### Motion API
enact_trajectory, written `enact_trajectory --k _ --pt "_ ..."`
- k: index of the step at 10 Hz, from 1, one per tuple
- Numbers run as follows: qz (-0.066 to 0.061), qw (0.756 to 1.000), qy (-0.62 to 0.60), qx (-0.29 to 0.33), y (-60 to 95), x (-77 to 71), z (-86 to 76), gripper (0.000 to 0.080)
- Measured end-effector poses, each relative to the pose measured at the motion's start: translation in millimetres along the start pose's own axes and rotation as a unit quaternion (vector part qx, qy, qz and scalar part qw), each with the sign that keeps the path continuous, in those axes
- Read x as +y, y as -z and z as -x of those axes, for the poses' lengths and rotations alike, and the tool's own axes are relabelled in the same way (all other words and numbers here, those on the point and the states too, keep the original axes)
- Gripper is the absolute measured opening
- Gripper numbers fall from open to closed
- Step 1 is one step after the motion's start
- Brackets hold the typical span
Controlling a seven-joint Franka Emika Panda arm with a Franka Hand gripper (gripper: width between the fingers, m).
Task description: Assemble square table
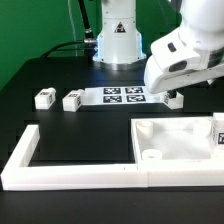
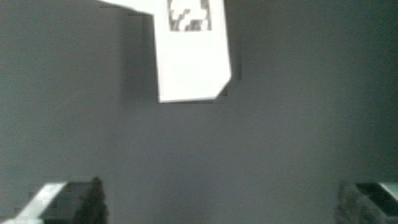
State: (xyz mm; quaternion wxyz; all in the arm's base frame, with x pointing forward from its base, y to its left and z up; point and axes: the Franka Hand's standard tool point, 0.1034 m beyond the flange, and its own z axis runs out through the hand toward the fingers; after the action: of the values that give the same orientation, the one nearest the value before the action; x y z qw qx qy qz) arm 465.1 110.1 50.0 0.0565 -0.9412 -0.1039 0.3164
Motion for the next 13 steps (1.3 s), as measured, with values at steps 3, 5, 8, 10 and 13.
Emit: enact_trajectory --k 3,5,8,10,13 --pt "0.005 0.992 -0.004 -0.129 -35.4 4.5 20.6 0.0649" --pt "0.004 0.991 -0.004 -0.136 -36.3 5.3 18.2 0.0649" --pt "0.015 0.990 -0.003 -0.139 -49.0 6.7 20.5 0.0649" --pt "0.018 0.989 -0.002 -0.145 -56.6 9.3 24.4 0.0649" --pt "0.018 0.989 -0.003 -0.144 -56.6 10.3 24.3 0.0541"
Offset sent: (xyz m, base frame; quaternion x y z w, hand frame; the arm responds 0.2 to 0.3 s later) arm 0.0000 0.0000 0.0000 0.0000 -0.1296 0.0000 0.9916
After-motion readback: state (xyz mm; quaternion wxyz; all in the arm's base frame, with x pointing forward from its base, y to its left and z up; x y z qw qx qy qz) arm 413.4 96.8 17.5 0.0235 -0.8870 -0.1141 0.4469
